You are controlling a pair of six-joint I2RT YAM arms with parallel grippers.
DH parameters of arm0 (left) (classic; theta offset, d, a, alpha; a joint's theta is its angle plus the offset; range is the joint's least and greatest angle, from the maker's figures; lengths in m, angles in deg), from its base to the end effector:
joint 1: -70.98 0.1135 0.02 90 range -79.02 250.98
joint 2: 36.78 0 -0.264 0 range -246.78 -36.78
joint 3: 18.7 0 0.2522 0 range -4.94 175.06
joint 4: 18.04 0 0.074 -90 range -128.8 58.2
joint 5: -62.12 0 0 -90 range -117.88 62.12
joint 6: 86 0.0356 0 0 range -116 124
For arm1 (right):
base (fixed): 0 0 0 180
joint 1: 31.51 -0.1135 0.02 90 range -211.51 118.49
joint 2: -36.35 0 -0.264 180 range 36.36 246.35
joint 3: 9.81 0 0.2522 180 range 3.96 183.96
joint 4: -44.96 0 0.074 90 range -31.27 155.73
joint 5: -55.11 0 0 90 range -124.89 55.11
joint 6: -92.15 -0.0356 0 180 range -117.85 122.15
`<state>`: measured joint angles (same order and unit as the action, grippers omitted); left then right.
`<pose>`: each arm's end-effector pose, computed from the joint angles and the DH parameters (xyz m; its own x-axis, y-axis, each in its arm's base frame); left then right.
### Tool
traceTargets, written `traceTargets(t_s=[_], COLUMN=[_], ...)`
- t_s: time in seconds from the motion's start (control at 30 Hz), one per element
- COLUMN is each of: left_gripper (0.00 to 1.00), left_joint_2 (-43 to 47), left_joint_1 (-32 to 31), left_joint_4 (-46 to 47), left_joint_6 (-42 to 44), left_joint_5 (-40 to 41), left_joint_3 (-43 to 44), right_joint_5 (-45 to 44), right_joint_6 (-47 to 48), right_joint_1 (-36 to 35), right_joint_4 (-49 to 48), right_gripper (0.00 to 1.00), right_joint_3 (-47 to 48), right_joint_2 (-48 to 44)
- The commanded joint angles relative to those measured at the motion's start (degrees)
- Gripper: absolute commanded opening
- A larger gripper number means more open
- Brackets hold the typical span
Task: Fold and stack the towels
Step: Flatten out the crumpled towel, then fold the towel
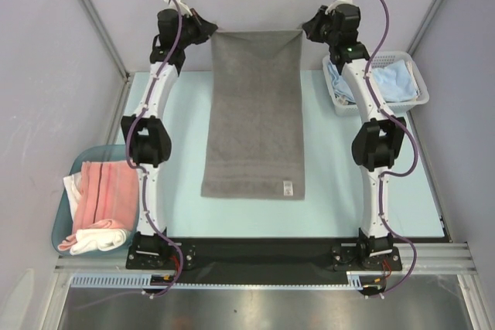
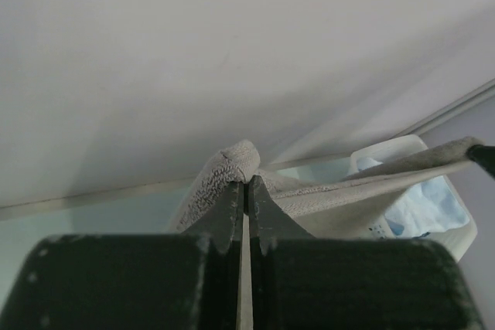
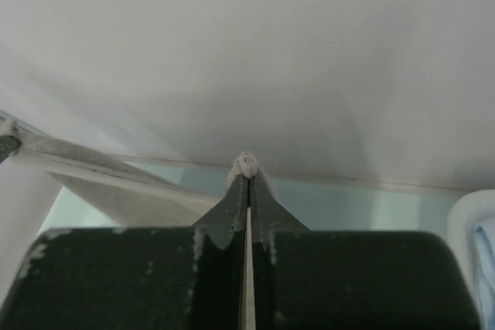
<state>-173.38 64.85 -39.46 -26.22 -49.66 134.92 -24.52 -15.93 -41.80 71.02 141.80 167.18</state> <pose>0.5551 -0.0729 0.3605 -0.3010 -0.4378 -0.8472 0.3651 0.7678 -0.5264 0.5272 0.1022 0.3927 -0.1953 0.2748 -0.9414 -0.3066 0.8947 0.3248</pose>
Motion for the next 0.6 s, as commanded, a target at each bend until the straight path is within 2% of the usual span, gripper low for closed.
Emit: traceTargets(t_s=[0.0,0.1,0.23,0.37,0.4,0.57], left_gripper=[0.0,0.0,0.0,0.0,0.0,0.0], left_joint_2=[5.2,5.99,9.67,15.56,18.01,25.4], left_joint_1=[1.12,1.03,0.68,0.07,-0.28,-1.6], left_joint_4=[9.07,9.16,10.65,13.11,12.94,9.51], left_joint_6=[-0.9,-1.07,-1.42,-1.69,-1.69,-2.21], left_joint_5=[0.07,-0.45,-1.07,-0.2,0.94,4.9], left_joint_3=[0.87,-2.21,-10.72,-24.67,-26.63,-39.53], right_joint_5=[1.23,1.32,1.49,1.67,1.84,3.25], right_joint_6=[-3.18,-4.5,-4.94,-6.52,-7.04,-10.12], right_joint_1=[1.14,1.76,1.93,2.11,2.11,1.76], right_joint_4=[-6.05,-7.98,-5.53,-7.19,-7.72,-8.16], right_gripper=[0.0,0.0,0.0,0.0,0.0,0.0], right_joint_3=[2.09,-3.27,-5.21,-15.3,-20.72,-34.72], right_joint_2=[-3.29,-4.96,-6.45,-11.9,-13.39,-21.55])
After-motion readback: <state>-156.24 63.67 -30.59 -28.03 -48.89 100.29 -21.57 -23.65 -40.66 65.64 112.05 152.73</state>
